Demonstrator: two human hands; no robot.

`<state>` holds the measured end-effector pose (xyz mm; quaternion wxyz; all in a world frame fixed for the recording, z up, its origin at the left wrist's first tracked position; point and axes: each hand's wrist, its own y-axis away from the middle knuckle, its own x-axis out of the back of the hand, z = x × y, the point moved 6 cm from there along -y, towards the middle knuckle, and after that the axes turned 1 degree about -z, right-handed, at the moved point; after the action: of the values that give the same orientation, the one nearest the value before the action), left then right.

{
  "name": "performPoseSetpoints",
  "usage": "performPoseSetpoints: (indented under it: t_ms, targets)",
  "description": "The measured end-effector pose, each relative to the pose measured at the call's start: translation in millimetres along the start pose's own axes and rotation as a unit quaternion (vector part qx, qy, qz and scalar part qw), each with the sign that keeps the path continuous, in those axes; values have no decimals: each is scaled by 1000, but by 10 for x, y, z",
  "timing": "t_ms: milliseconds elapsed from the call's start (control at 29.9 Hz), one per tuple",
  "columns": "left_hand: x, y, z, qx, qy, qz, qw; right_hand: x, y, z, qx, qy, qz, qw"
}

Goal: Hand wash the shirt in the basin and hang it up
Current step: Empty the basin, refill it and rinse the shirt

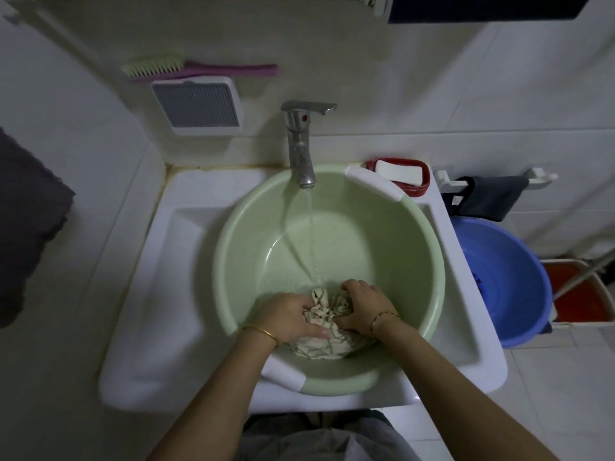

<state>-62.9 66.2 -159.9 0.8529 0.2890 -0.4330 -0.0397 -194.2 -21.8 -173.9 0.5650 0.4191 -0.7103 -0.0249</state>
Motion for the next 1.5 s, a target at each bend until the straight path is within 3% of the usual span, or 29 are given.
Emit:
performPoseSetpoints:
  t_ms: [368,668,1069,1270,1504]
  targets:
    - [-39,-41,-64,-1,46,-11,999,23,26,-40,-10,8,12,1000]
    - [-45,-47,-48,-18,16,0,1000,9,77,-65,-9,36,31,999]
    - [-39,-24,-34,-39,-36,24,998,39,199,-219,13,192,71,979]
    - [-12,-4,13,-72,-37,56,995,13,198,-245,32,164,53,984]
    - [-49,-14,25,-69,-43,30,996,19,199,-234,28,155,47,986]
